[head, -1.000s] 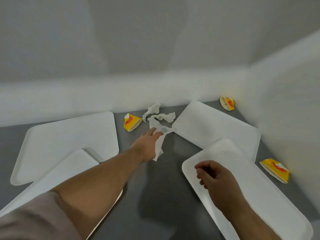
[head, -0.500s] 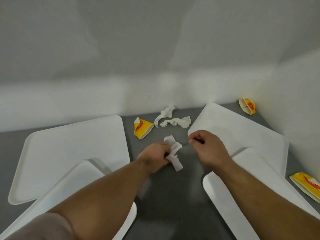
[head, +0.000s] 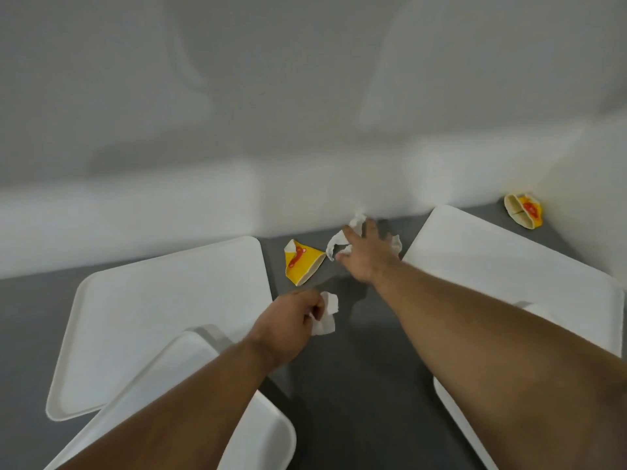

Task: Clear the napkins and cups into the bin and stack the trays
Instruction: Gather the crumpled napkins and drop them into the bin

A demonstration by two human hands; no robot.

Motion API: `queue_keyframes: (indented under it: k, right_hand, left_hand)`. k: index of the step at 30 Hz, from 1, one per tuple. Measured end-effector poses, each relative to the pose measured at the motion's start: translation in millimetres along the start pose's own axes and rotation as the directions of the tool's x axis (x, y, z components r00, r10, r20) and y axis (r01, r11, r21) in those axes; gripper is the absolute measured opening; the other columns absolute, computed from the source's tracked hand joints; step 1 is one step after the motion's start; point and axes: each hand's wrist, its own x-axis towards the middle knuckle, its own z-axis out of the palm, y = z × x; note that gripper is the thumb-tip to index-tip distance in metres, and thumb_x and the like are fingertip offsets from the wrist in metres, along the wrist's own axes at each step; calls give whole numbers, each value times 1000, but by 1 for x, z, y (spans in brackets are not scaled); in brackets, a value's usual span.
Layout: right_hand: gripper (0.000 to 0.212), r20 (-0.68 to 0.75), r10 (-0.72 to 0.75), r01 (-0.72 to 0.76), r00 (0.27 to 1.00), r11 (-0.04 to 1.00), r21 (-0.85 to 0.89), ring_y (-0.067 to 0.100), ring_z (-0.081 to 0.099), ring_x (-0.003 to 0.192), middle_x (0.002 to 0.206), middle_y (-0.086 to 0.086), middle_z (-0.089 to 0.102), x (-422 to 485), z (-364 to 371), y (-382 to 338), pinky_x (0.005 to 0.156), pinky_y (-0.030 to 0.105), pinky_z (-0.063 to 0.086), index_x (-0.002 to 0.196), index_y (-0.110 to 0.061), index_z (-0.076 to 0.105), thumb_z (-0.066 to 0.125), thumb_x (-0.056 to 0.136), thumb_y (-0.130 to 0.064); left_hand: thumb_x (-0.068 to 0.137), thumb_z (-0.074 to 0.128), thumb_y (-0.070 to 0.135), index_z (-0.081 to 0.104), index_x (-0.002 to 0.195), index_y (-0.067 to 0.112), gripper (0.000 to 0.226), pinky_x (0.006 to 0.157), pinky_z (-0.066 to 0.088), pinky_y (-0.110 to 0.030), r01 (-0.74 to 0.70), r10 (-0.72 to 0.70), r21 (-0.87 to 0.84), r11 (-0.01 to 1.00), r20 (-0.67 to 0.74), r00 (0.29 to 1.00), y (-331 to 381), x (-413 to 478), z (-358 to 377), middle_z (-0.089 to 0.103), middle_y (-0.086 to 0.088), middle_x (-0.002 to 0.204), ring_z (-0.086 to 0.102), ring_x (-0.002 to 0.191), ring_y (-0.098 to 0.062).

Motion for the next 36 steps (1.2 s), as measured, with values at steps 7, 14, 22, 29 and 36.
queue_keyframes:
  k: [7,14,22,29,36]
  right_hand:
    - [41,-182,-72,118,981,960,253,19,67,105,128,11,57,-34,25,13,86,26,53,139,-32,52,50,100,-21]
    - [29,-400,29,108,916,943,316,28,66,84,95,11,71,-76,17,33,71,33,51,101,-9,76,60,96,-32]
    - [17,-118,381,-82,917,469,879,14,61,65,84,2,69,-175,-15,108,57,22,50,90,-26,64,55,96,-13]
    - [23,88,591,-111,802,3,994,19,41,42,55,5,65,-298,-24,205,41,22,36,56,-11,64,56,76,-19]
    - [20,244,731,25,638,-337,941,24,42,51,73,12,52,-430,10,301,47,31,31,63,-12,57,57,75,-28]
  left_hand:
    - [99,60,21,48,89,37,23,83,46,-21,94,-100,-109,990,-55,993,3,-14,7,57,11,101,59,88,-13]
    - [92,68,29,48,82,33,23,64,38,-7,49,-70,-132,990,-157,985,16,-14,20,58,17,93,60,85,-8]
    - [91,49,0,56,86,22,24,54,50,-41,-87,-3,-487,869,-181,984,78,-5,40,65,-1,72,55,58,-14]
    - [79,47,8,52,73,21,15,47,27,-26,-71,89,-666,743,-7,996,185,2,87,40,2,59,31,51,-13]
    - [82,44,-3,47,101,6,21,61,59,-38,-40,300,-717,696,240,923,307,-37,159,48,-10,89,50,71,-23]
